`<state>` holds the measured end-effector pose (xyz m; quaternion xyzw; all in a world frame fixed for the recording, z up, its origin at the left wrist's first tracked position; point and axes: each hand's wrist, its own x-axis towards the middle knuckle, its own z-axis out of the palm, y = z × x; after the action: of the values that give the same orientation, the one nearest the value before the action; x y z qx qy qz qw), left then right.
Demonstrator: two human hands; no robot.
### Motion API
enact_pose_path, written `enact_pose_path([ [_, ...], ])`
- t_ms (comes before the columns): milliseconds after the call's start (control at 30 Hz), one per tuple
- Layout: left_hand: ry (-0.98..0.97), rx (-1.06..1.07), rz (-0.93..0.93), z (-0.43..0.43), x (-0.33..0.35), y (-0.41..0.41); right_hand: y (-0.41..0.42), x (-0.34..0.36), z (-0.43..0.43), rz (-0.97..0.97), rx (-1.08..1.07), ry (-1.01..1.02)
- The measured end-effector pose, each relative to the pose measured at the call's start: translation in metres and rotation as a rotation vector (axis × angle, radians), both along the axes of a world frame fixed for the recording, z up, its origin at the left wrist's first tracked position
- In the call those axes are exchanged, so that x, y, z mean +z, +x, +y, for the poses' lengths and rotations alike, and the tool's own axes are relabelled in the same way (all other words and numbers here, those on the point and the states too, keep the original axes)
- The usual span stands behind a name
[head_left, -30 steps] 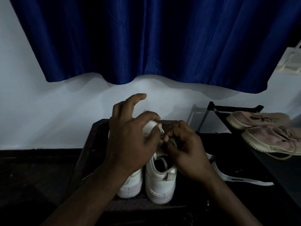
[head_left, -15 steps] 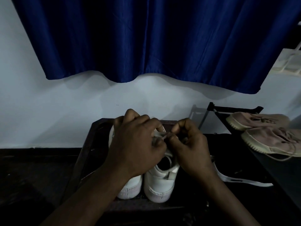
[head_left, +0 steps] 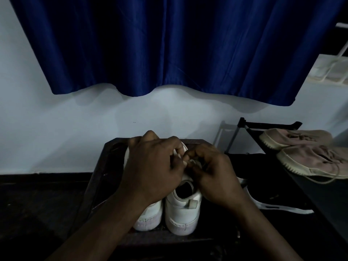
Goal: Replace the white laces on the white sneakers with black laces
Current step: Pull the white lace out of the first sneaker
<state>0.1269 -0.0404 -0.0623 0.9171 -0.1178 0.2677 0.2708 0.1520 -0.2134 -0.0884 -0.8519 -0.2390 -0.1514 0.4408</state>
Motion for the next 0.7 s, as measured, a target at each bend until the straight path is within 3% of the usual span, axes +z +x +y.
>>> enact_pose_path([
  [300, 0.090, -0.009, 0.061, -0.0006, -0.0007, -0.0002, 0.0054, -0.0047, -0.0022, 0.187, -0.260, 0.349],
  [400, 0.089, -0.014, 0.068, -0.0012, -0.0005, -0.0009, 0.0041, -0.0073, 0.0008, 0.193, -0.240, 0.384],
  [567, 0.043, -0.001, 0.071, -0.0004, 0.0003, -0.0009, -0.0009, -0.0041, 0.0022, 0.234, -0.069, 0.385],
  [700, 0.022, 0.009, 0.041, 0.0007, 0.0005, -0.0004, -0.0020, -0.0016, 0.0002, 0.220, -0.040, 0.219],
])
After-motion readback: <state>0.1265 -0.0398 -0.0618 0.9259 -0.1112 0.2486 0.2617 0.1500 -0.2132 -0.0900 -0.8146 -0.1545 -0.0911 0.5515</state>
